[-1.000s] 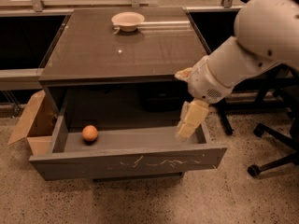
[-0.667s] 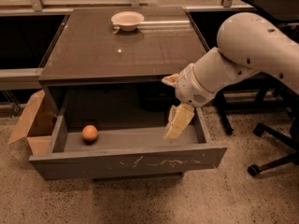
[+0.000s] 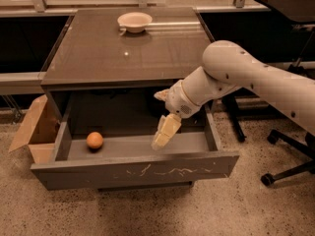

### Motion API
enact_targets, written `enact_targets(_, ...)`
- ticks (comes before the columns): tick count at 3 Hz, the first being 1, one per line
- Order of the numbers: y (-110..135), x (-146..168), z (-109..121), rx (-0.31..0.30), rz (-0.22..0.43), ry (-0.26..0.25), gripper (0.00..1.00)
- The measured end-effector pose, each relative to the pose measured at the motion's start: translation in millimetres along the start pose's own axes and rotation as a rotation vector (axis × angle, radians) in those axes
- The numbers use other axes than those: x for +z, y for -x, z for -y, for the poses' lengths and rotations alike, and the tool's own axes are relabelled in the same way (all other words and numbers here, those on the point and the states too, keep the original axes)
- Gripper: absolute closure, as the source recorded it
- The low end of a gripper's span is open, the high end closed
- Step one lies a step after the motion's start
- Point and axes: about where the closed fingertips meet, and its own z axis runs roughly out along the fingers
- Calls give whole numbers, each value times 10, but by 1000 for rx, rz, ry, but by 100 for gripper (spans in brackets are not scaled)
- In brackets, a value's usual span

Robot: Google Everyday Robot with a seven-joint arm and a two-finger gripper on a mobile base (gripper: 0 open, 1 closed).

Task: Pick orange from top drawer and place on counter

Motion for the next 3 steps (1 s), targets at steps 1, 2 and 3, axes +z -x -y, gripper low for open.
enact_targets(1, 0, 0, 0, 0, 0, 0, 0)
enact_targets(2, 84, 241, 150, -21, 41, 6, 0)
enact_targets(3, 233, 548, 307, -44, 78, 16, 0)
